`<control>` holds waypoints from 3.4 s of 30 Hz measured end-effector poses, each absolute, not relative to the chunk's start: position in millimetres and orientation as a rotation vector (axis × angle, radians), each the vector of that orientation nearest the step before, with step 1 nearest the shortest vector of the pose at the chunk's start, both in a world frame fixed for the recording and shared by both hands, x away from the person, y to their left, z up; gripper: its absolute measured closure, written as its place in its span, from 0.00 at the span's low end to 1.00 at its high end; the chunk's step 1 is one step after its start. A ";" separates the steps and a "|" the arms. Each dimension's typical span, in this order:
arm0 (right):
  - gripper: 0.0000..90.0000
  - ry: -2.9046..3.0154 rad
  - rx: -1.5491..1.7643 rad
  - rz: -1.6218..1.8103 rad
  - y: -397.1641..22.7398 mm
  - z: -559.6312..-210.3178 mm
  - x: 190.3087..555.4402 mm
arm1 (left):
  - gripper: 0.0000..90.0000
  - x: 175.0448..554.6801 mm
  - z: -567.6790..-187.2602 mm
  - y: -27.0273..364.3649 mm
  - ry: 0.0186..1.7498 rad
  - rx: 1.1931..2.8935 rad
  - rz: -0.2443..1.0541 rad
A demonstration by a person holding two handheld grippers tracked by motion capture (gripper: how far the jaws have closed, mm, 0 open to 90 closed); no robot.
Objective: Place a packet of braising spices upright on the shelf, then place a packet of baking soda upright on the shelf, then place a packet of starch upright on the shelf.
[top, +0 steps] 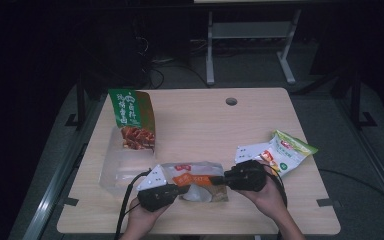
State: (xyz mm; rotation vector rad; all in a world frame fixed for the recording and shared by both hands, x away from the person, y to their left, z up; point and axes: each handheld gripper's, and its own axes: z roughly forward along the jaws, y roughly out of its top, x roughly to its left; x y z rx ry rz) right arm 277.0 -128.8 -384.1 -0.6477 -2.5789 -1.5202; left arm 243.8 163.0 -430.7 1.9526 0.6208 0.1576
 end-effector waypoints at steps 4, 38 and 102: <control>0.95 -2.638 -0.661 -1.515 -123.7 -383.7 274.9 | 0.99 243.7 -431.4 164.2 0.628 1.947 0.159; 1.00 -2.582 -0.751 -1.515 -132.0 -383.7 277.1 | 0.79 234.2 -426.5 175.2 0.562 1.954 0.181; 1.00 -2.506 -0.702 -1.607 -72.5 -318.5 340.6 | 0.39 212.8 -428.3 164.6 0.349 2.056 0.043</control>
